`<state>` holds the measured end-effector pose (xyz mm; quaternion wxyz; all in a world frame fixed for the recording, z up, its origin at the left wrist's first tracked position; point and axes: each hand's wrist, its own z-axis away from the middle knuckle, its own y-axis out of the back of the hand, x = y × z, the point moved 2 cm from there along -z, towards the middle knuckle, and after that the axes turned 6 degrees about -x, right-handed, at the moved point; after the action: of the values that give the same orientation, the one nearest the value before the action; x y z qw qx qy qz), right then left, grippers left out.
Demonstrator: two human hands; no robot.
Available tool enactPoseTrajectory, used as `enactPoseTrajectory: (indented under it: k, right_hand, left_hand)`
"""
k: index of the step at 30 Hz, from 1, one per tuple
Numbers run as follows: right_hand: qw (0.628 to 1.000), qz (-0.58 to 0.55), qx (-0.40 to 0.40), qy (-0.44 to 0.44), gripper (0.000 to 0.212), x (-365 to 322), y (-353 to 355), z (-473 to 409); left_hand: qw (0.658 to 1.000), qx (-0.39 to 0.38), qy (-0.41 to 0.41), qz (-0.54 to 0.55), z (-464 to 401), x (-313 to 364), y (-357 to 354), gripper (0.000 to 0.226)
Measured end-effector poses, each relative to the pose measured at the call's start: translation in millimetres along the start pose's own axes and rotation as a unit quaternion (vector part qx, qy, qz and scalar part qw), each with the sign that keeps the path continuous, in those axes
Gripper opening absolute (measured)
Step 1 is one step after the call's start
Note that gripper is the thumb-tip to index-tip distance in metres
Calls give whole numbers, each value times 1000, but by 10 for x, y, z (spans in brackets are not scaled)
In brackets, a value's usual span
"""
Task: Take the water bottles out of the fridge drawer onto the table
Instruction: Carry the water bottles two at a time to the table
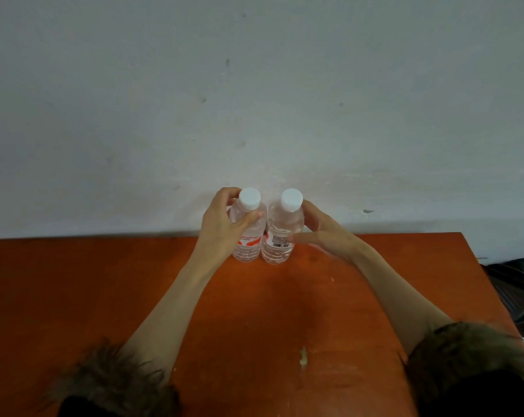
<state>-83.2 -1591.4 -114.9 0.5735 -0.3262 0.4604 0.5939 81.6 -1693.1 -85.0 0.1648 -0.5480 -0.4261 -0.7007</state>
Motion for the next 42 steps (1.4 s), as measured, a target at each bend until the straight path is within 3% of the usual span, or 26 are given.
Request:
enactPoseTrajectory:
  k: [5,8,13,18,22,26,33,42]
  right_hand:
    - [1000,5,18,-5,98,-30,-113,70]
    - [997,8,68,-22,98,-83,-119,231]
    - [984,42,172,-15,67,-149,-38,932]
    - [953,101,286,-7,51,-36,78,2159]
    - [921,124,369,-22,49,237,118,3459]
    - [884,112,452,-47,46,615,9,4960]
    - [780,66,610,-123,45,1477,-655,7801]
    - [607,-27,767,-205,45,2356,-1577,10630]
  left_hand:
    - [1000,-25,4,-13,65,60,26,63]
    - [998,-15,13,-56,160,190,55,75]
    - [986,88,-134,-57,586,614,-24,38]
    - [982,-81,-165,-36,1246,1026,-765,32]
    - [960,-195,-187,-73,1909,1355,-1543,33]
    - [922,-268,-263,-94,2773,1897,-2316,33]
    - [832,-438,-338,-50,4854,2584,-3763,32]
    - [683,-597,-419,-16,7377,3384,-5335,33]
